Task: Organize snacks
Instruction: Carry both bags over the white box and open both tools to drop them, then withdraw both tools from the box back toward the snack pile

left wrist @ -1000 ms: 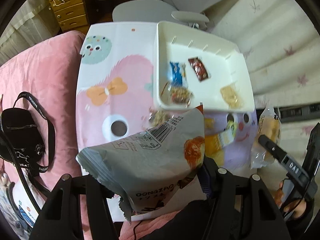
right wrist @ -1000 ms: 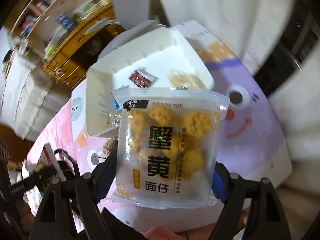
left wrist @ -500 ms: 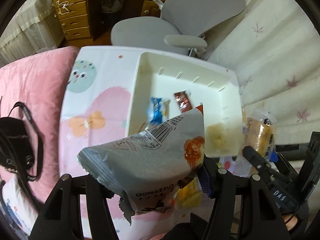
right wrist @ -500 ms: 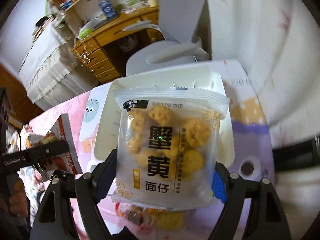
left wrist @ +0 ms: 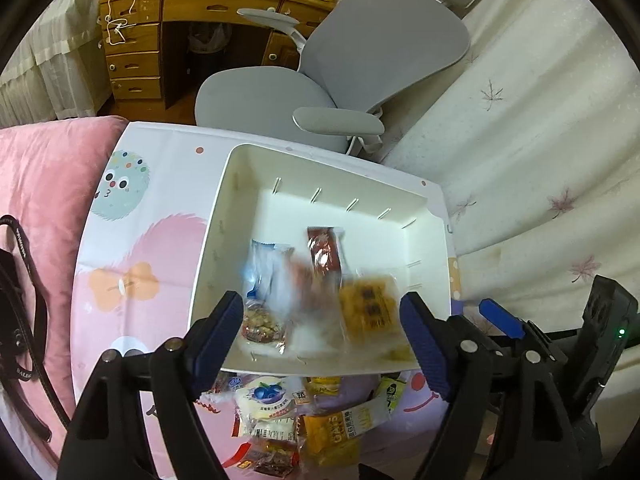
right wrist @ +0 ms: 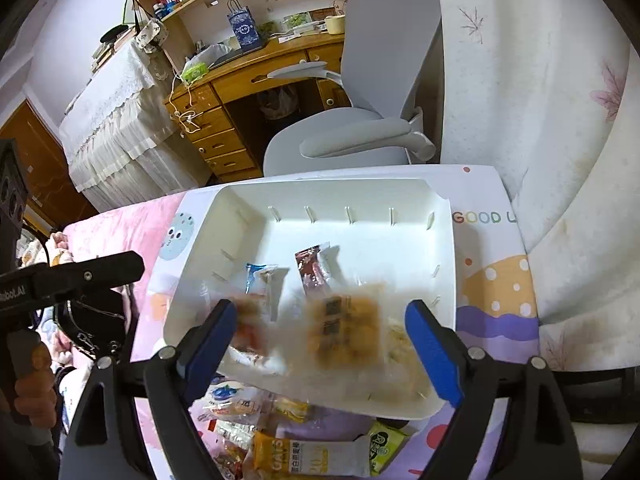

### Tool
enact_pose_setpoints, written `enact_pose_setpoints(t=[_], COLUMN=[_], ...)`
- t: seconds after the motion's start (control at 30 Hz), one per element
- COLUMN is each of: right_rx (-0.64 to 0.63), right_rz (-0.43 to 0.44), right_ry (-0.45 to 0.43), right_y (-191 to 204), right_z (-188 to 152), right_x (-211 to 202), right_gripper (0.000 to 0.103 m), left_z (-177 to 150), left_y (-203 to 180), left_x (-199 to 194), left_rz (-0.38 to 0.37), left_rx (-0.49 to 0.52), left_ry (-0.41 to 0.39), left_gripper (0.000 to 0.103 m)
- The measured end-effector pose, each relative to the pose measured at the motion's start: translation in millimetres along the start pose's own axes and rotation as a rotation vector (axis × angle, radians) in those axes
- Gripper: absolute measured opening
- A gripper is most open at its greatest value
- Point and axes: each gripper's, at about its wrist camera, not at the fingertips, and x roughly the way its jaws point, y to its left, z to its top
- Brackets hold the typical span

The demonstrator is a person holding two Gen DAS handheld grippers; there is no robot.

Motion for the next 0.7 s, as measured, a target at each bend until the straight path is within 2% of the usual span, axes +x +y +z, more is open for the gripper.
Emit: enact_pose_setpoints(t=[0.33, 0.57, 0.7], right_rx=[0.01, 0.027, 0.032], right_rz=[0.019, -0.007, -0.015], right_ry=[0.004, -0.007, -0.008], right_y=[2, 12, 22], right_z=[-14, -40, -60], right_x=[-14, -31, -42], right_gripper=[0.087, 0.087, 0.087], left_z=[-26, -52, -74], left_y=[6, 24, 38], left_x=[-16, -44, -58], left_rz=[-0.006, -0.017, 0.005], left_rx=[-0.005, -0.042, -0.046], left_ry=[0.007, -0.02, -0.018], left_gripper=[0.079, 0.079, 0.079])
